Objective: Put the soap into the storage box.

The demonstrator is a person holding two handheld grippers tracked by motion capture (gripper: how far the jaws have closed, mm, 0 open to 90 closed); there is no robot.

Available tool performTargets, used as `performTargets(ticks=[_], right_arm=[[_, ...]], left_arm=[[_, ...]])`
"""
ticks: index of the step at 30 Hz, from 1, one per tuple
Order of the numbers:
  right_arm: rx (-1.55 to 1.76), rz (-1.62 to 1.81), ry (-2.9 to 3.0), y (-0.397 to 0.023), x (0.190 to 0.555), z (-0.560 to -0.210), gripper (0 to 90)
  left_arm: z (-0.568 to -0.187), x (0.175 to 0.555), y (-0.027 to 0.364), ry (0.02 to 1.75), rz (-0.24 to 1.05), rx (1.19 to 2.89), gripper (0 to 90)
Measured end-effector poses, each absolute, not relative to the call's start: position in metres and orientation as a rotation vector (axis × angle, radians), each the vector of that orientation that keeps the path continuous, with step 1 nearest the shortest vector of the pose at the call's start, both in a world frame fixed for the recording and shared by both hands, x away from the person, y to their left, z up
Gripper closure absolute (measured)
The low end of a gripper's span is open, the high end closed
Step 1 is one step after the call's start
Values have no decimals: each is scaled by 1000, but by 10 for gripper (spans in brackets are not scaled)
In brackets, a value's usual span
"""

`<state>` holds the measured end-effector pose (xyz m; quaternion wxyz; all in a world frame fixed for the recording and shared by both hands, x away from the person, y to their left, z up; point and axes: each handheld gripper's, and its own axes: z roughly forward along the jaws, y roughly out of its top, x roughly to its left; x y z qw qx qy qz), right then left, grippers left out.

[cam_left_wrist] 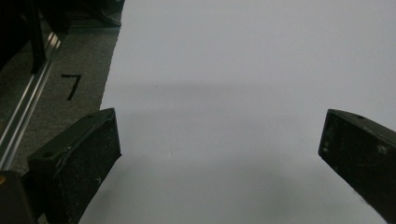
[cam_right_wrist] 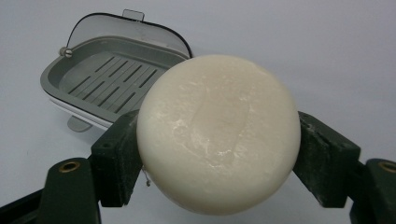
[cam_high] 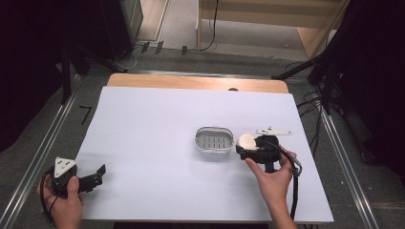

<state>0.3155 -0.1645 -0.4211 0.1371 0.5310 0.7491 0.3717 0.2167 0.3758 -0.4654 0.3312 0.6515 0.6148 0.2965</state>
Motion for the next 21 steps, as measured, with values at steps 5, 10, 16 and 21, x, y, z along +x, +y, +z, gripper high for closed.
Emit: performTargets(ticks=[5,10,16,21], right_arm=[[1528,1082,2173,-160,318,-420,253],[1518,1088,2176,-156,320,-418,253],[1514,1094,2176,-152,323,-416,253],[1510,1094,2182,-147,325,-416,253]], left_arm=[[-465,217,376,1608,774,1702,0],[-465,217,376,1608,774,1705,0],[-465,217,376,1609,772,1705,0],[-465,217,376,1608,771,1705,0]])
